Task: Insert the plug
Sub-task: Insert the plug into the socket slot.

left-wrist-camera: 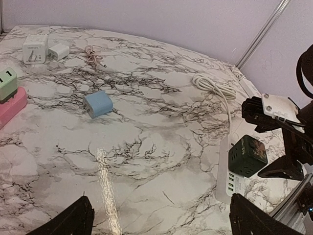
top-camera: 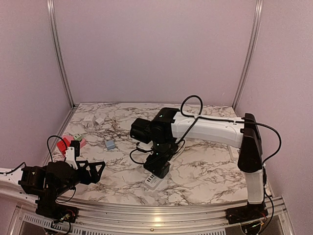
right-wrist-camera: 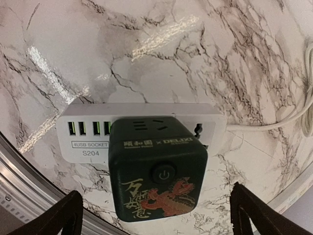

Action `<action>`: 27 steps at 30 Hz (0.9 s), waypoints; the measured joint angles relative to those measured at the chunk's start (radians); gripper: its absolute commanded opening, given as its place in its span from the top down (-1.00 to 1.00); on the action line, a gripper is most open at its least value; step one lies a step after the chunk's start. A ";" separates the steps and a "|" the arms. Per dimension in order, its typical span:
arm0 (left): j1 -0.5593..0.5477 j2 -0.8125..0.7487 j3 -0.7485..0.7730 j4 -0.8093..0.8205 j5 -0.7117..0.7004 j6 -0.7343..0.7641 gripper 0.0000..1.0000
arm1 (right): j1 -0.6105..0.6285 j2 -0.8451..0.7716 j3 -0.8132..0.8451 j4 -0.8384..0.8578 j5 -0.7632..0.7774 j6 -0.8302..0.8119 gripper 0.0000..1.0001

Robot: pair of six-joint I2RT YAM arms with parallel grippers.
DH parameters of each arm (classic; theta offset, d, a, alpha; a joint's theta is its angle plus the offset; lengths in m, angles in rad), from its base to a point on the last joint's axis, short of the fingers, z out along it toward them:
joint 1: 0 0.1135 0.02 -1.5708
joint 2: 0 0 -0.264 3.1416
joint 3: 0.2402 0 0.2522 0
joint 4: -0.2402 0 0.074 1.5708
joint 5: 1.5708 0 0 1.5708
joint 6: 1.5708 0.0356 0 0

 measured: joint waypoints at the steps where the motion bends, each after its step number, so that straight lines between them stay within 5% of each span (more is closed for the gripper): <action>1: 0.000 0.000 0.000 0.000 0.000 0.000 -0.98 | 0.000 -0.009 0.004 0.003 0.002 0.001 -0.97; 14: 0.000 0.034 0.000 0.008 0.001 0.006 -0.98 | 0.005 -0.085 0.026 0.031 0.061 0.030 -0.97; 27: 0.000 0.083 0.000 0.029 0.004 0.020 -0.98 | -0.045 -0.237 -0.252 0.152 0.150 0.107 -0.97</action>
